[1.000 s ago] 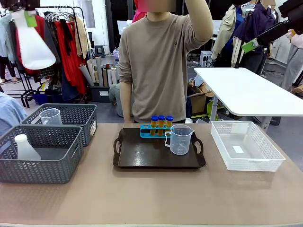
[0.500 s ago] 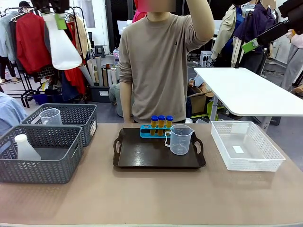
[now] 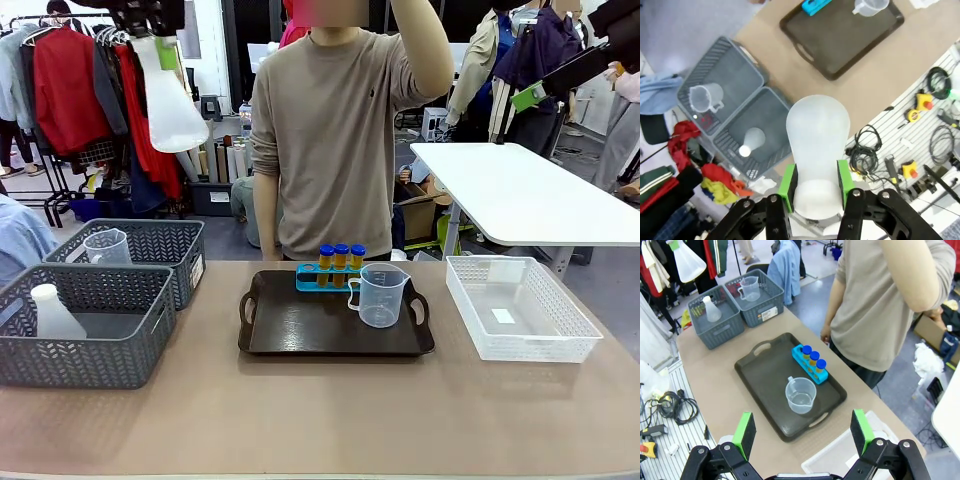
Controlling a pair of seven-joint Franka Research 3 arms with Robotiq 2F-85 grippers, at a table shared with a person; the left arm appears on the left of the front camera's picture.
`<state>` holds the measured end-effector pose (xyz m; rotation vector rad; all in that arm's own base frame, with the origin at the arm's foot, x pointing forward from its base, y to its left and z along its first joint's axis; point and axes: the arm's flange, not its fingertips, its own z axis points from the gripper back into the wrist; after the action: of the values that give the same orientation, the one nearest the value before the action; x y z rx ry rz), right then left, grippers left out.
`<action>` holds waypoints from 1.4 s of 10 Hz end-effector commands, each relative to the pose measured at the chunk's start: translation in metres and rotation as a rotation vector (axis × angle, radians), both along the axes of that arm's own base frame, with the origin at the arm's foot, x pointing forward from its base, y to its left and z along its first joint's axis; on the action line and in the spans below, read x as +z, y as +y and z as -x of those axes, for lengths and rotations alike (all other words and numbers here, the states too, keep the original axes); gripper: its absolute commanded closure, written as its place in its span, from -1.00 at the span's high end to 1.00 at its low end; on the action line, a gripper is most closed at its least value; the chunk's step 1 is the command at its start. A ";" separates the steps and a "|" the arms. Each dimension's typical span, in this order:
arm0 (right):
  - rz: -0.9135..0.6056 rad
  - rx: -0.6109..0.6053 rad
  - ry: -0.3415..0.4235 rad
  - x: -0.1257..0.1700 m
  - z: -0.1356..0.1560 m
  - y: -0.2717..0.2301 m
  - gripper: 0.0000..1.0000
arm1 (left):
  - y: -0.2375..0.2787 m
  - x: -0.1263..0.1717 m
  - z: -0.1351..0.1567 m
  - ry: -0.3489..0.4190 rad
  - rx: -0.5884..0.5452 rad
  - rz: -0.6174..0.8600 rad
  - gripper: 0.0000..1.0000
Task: Prepare the laboratory tools.
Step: Pick up one Small flask and place it on the Handle tray.
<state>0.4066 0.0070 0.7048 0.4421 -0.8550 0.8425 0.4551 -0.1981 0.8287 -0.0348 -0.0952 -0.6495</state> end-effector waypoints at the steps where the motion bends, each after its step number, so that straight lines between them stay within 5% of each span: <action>1: -0.014 0.010 -0.005 0.000 0.000 0.001 1.00 | -0.018 0.008 -0.029 -0.015 -0.052 -0.007 -1.00; 6: -0.014 0.010 -0.005 0.000 0.000 0.001 1.00 | -0.050 -0.043 -0.061 -0.009 -0.097 0.019 -1.00; 14: -0.014 0.010 -0.005 0.000 0.000 0.001 1.00 | -0.011 -0.038 -0.043 -0.014 -0.073 -0.013 -1.00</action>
<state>0.4066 0.0071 0.7048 0.4421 -0.8549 0.8427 0.5035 -0.2153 0.7943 -0.0315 -0.1123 -0.6942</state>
